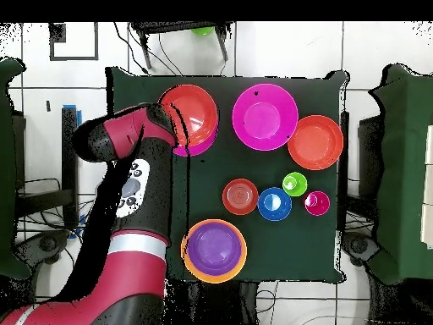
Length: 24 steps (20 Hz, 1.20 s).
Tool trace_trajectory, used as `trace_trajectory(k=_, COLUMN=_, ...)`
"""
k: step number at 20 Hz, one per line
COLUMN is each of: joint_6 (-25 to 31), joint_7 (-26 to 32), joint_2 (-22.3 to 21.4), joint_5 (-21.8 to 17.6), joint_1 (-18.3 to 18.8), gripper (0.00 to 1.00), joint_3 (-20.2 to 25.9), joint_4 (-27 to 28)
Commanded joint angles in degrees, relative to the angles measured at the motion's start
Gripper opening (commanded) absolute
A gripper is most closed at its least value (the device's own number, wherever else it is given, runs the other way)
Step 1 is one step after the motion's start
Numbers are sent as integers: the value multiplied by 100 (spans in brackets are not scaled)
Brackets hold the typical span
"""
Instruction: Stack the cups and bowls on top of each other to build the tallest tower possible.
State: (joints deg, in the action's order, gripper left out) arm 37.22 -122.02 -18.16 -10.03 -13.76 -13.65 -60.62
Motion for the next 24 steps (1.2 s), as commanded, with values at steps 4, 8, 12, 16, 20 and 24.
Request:
trace_trajectory(k=4, joint_6=962, joint_7=-566, joint_2=257, joint_5=374, joint_1=-64, gripper=0, joint_3=471, joint_4=62)
trace_trajectory(k=8, joint_6=1168, joint_7=-464, joint_2=333, joint_5=398, joint_1=-76, gripper=0, joint_3=457, joint_4=117)
trace_trajectory(k=12, joint_6=1254, joint_7=-476, joint_2=466, joint_5=395, joint_1=-75, gripper=0, joint_3=421, joint_4=119)
trace_trajectory(k=16, joint_6=1211, joint_7=-517, joint_2=457, joint_5=408, joint_1=-101, gripper=0, joint_3=391, joint_4=32)
trace_trajectory(k=20, joint_6=1223, joint_7=-570, joint_2=488, joint_5=405, joint_1=-144, gripper=0, joint_3=324, joint_4=51)
trace_trajectory(k=24, joint_6=1143, joint_7=-582, joint_2=487, joint_5=407, joint_1=-173, gripper=0, joint_3=283, joint_4=21)
